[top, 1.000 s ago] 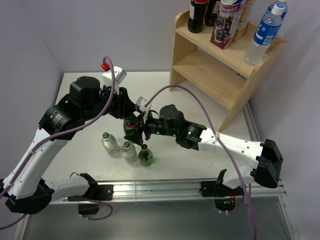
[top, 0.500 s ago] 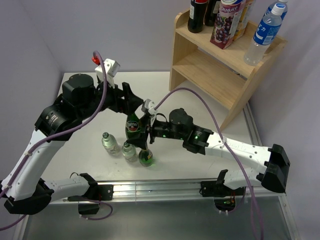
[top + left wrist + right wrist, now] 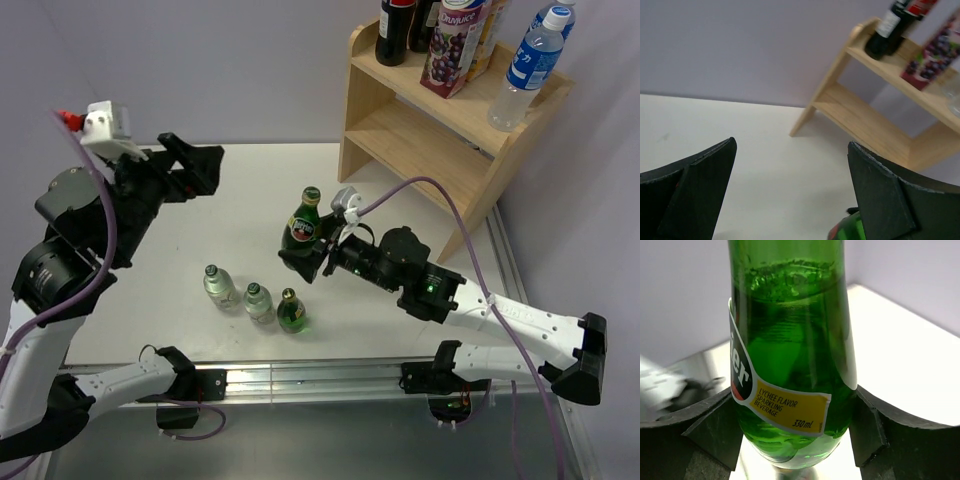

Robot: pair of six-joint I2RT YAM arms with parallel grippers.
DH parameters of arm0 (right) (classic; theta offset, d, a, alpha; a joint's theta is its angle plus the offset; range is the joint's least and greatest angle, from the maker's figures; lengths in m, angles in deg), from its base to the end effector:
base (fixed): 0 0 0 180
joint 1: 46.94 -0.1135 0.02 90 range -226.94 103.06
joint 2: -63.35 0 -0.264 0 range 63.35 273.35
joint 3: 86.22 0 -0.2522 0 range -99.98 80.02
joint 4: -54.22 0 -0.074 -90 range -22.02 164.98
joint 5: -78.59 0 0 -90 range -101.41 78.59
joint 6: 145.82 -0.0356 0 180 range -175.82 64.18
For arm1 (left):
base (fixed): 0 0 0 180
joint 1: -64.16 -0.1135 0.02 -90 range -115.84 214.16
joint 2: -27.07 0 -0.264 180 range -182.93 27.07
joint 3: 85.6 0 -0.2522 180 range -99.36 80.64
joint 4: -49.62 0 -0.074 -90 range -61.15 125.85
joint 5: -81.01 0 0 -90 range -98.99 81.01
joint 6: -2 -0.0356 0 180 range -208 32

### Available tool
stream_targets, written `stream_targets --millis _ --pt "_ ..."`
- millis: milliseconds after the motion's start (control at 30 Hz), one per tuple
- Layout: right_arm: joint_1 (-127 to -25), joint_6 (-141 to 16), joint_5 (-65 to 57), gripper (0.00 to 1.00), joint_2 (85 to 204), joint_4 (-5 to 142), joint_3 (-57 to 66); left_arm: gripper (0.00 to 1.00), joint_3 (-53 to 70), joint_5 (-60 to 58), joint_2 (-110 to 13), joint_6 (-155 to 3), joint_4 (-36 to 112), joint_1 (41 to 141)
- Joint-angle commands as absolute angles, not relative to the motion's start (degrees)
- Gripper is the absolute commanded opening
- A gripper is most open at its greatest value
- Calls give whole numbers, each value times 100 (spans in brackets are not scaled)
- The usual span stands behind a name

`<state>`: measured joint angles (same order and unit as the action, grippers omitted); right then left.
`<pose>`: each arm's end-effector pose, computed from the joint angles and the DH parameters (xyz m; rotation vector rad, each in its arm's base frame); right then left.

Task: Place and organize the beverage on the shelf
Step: Place the drink on the shelf.

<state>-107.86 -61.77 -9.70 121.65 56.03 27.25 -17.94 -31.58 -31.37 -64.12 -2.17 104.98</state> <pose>0.1156 0.2101 0.3865 -0.7308 1.3492 0.9649 0.1128 -0.0793 0.5462 -0.0885 1.5644 -0.5929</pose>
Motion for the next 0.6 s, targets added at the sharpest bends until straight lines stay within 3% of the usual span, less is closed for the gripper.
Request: stream_targets --millis 0,100,233,367,567 --pt "-10785 -5785 -2763 0 11784 5083 2571 99 -1499 -4563 -3129 -6347 -544 10495" --pt "-10627 -5468 -3627 0 11950 5461 2300 99 -1157 -4801 -3130 -6295 -703 10486" --pt "-9758 -5792 -3629 0 12126 5656 2149 99 -393 -5047 -2919 -6470 -292 10346" --pt "-8984 -5749 -3830 0 12442 5454 1982 99 -172 -4976 -2892 -6628 -290 9548" --pt "-8131 -5644 -4085 0 13075 4971 1692 100 891 -5294 -2409 -6892 314 9405"
